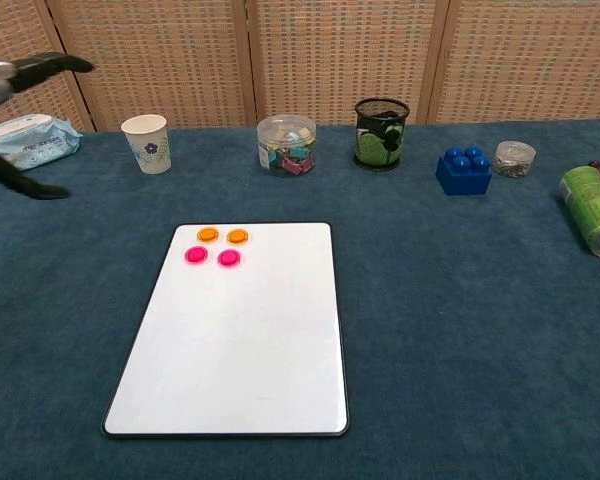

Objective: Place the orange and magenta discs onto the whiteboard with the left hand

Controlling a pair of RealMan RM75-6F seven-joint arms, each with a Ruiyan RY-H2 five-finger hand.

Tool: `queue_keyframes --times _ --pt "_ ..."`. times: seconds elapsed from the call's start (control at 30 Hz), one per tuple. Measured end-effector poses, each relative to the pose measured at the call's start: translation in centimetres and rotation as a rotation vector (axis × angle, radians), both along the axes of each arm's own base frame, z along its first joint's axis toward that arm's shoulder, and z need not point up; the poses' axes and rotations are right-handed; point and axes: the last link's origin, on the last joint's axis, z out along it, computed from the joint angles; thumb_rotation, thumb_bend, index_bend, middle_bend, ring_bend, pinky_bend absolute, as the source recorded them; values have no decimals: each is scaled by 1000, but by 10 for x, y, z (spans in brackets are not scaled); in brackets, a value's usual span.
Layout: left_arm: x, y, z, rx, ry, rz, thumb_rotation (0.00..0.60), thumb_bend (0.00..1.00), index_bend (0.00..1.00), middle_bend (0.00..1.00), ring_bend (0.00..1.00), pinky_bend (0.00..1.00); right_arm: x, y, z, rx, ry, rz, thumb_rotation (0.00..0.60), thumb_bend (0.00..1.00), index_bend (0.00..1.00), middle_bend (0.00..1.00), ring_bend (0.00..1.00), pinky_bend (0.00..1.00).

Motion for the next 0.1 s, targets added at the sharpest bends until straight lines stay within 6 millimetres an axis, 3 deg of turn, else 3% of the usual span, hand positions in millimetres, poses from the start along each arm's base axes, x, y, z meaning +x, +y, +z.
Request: queue_keyframes --times 0.1 --pt "-32 -23 18 57 8 61 600 73 0 0 0 0 0 0 0 -6 3 0 600 131 0 0 0 0"
